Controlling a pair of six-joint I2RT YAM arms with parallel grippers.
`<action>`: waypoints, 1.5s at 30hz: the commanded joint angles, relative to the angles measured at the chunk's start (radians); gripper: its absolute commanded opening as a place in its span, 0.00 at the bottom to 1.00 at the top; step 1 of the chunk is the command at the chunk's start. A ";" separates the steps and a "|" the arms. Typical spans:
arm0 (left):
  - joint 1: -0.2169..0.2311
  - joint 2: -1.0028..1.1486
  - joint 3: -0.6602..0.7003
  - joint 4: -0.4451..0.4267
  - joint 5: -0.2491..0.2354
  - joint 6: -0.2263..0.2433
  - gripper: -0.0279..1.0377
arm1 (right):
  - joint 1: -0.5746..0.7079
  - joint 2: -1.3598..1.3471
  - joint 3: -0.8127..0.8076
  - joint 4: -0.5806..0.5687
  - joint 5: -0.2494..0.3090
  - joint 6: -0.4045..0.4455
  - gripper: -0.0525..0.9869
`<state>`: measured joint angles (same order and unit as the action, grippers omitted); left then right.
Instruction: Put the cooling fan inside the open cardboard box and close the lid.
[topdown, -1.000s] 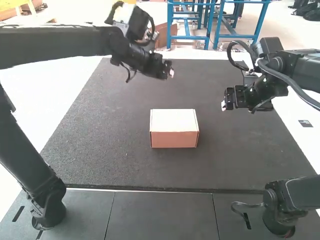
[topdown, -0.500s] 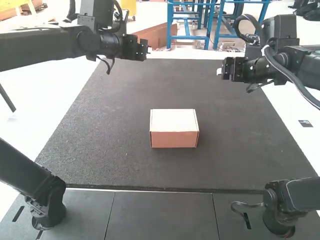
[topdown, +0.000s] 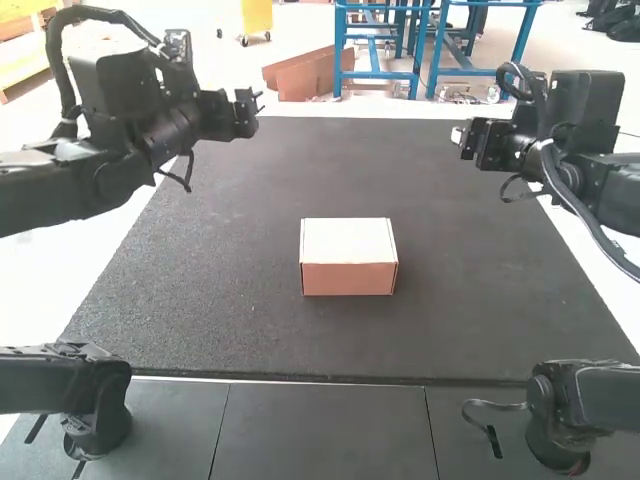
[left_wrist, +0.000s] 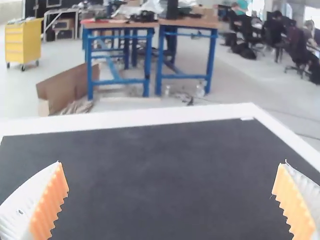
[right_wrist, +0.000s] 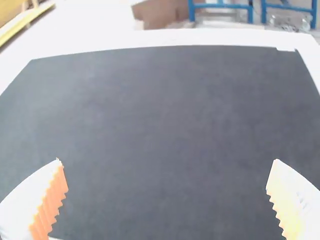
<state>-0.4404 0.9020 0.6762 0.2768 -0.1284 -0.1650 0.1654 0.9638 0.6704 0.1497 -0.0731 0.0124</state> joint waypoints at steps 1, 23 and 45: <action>0.019 -0.080 -0.075 0.042 -0.054 0.009 0.94 | -0.014 -0.046 -0.042 0.077 -0.033 0.014 0.93; 0.109 -0.370 -0.540 0.338 -0.074 0.140 0.92 | -0.081 -0.108 -0.361 0.442 0.041 0.061 0.93; 0.100 -0.887 -0.678 -0.076 -0.068 0.128 0.93 | -0.139 -0.146 -0.577 0.571 0.042 0.017 0.93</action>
<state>-0.3386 0.0139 0.0059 0.2104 -0.1947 -0.0231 0.0483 0.8406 0.1070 0.7033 -0.0395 0.0387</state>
